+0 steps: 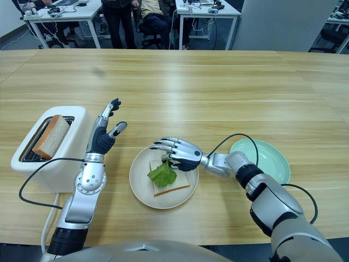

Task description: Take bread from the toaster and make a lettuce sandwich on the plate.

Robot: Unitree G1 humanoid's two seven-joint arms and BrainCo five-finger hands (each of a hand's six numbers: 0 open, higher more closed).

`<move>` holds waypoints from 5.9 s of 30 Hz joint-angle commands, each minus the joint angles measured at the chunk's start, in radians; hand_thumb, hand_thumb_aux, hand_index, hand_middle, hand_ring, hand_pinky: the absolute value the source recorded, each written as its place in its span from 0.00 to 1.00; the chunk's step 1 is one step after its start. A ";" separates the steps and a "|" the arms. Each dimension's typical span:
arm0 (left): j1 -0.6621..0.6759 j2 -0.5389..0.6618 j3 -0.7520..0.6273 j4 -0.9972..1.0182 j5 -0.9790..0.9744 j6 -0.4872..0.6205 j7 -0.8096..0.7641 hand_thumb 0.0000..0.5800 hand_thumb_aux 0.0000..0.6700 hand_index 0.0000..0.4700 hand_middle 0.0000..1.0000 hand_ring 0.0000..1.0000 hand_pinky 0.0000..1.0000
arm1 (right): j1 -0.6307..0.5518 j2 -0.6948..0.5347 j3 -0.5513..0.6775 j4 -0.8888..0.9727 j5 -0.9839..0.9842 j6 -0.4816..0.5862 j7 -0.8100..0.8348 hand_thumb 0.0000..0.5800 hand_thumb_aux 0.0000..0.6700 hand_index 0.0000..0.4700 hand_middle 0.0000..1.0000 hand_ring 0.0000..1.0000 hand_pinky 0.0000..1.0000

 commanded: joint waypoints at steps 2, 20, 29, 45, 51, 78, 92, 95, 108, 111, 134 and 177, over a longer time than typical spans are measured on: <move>0.004 0.002 -0.001 0.021 0.003 -0.001 0.001 0.00 0.00 0.00 0.16 0.16 0.16 | -0.005 -0.010 0.009 -0.001 0.013 -0.013 0.025 0.00 0.00 0.00 0.00 0.00 0.00; 0.011 0.003 0.005 0.018 -0.003 -0.004 0.002 0.00 0.00 0.00 0.15 0.15 0.15 | -0.014 -0.044 -0.026 -0.015 0.052 0.001 0.029 0.00 0.00 0.00 0.00 0.00 0.00; 0.025 0.014 0.087 -0.308 -0.006 0.034 -0.048 0.00 0.00 0.00 0.16 0.16 0.16 | -0.003 -0.123 -0.271 -0.064 0.295 -0.020 0.022 0.00 0.00 0.00 0.00 0.00 0.00; 0.247 0.212 0.622 -0.336 0.165 0.231 -0.131 0.00 0.00 0.00 0.07 0.07 0.07 | 0.067 -0.173 -0.471 -0.136 0.401 0.018 0.081 0.00 0.00 0.00 0.00 0.00 0.00; 0.335 0.208 0.507 -0.263 0.240 0.283 -0.204 0.00 0.00 0.00 0.00 0.00 0.00 | 0.074 -0.175 -0.484 -0.142 0.397 0.020 0.091 0.00 0.00 0.00 0.00 0.00 0.00; 0.280 0.212 0.351 -0.220 0.268 0.348 -0.249 1.00 1.00 0.98 0.00 0.00 0.00 | 0.091 -0.169 -0.483 -0.141 0.375 0.020 0.099 0.00 0.00 0.00 0.00 0.00 0.00; 0.157 0.227 0.367 -0.298 0.252 0.323 -0.208 1.00 1.00 0.98 1.00 1.00 1.00 | 0.095 -0.157 -0.475 -0.132 0.357 0.033 0.095 0.00 0.00 0.00 0.00 0.00 0.00; 0.103 0.253 0.398 -0.334 0.240 0.317 -0.210 1.00 1.00 0.98 1.00 1.00 1.00 | 0.091 -0.153 -0.477 -0.129 0.353 0.034 0.093 0.00 0.00 0.00 0.00 0.00 0.00; -0.145 0.387 0.431 -0.393 0.237 0.269 -0.227 1.00 1.00 0.98 1.00 1.00 1.00 | 0.080 -0.132 -0.476 -0.114 0.348 0.044 0.088 0.00 0.00 0.00 0.00 0.00 0.00; -0.203 0.374 0.374 -0.406 0.196 0.244 -0.252 1.00 1.00 0.98 1.00 1.00 1.00 | 0.078 -0.132 -0.477 -0.108 0.349 0.046 0.084 0.00 0.00 0.00 0.00 0.00 0.00; -0.304 0.148 -0.078 0.332 -0.578 0.188 -0.897 1.00 1.00 0.98 1.00 1.00 1.00 | 0.126 -0.176 -0.448 -0.127 0.448 -0.187 0.201 0.00 0.00 0.00 0.00 0.00 0.00; -0.335 0.102 -0.201 0.618 -0.474 0.112 -0.862 1.00 1.00 0.98 1.00 1.00 1.00 | 0.388 -0.127 -0.272 -0.375 1.118 -0.011 1.455 0.00 0.00 0.00 0.00 0.00 0.00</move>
